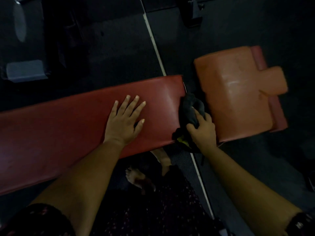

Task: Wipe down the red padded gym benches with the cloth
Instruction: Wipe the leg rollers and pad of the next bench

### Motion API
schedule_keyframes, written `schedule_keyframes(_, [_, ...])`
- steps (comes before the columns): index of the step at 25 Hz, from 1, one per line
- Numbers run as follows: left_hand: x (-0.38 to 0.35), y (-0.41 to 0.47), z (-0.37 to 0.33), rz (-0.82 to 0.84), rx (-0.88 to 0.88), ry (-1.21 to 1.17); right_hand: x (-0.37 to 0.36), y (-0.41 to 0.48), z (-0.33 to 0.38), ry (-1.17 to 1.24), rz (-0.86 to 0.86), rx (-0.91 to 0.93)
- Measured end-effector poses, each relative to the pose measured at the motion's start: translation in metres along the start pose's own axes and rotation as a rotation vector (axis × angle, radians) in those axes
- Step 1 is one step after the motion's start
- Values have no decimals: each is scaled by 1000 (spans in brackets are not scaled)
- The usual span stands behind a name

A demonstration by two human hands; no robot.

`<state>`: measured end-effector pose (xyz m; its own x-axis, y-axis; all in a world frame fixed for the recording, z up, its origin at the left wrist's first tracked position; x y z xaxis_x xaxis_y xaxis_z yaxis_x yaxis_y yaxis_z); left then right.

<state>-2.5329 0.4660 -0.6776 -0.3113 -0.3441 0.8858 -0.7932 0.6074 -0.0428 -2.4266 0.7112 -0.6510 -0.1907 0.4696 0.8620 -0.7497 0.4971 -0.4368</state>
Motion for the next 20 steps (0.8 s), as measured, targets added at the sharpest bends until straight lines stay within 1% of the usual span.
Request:
schedule_keyframes(2, [0, 0, 1, 1, -14, 1, -8, -23, 3, -65, -37, 138])
schedule_keyframes(3, [0, 0, 1, 4, -15, -1, -12, -29, -3, -44, -39, 135])
schedule_keyframes(4, [1, -1, 1, 7, -12, -3, -13, -31, -10, 42, -46, 66])
schedule_keyframes(5, [2, -1, 0, 11, -8, -5, -13, -28, -16, 185, -69, -71])
schedule_keyframes(6, [2, 0, 0, 15, -2, -5, -16, -24, -19, 317, -84, -250])
schedule_keyframes(7, [1, -1, 0, 18, 3, -3, -20, -23, -17, 395, -82, -423])
schedule_keyframes(8, [1, -1, 0, 21, 4, 0, -24, -24, -8, 414, -63, -544])
schedule_keyframes(9, [1, -1, 0, 22, 3, 0, -30, -29, 2, 420, -42, -606])
schedule_keyframes(12, [-1, -1, 0, 15, 2, -19, -44, -53, 14, 549, -54, -660])
schedule_keyframes(15, [1, -2, 1, 12, -5, -28, -46, -56, -10, 668, -84, -689])
schedule_keyframes(17, [2, -3, 0, 9, -17, -32, -45, -43, -23, 728, -83, -766])
schedule_keyframes(19, [3, -4, -1, 4, -20, -46, -52, -46, -11, 742, -60, -821])
schedule_keyframes(20, [3, -4, -2, 5, -20, -48, -56, -56, 2, 722, -42, -794])
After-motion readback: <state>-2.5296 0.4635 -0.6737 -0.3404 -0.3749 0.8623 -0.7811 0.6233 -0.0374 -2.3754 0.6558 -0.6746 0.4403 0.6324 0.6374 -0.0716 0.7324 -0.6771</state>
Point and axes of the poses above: each hand's wrist, its own y-axis towards the middle knuckle, its own x-axis out of the back of the hand, z = x × y, the point moved 4 cm from there along y, towards the middle knuckle, and after that the axes turned 15 degrees about -y, right-handed, at the moved point
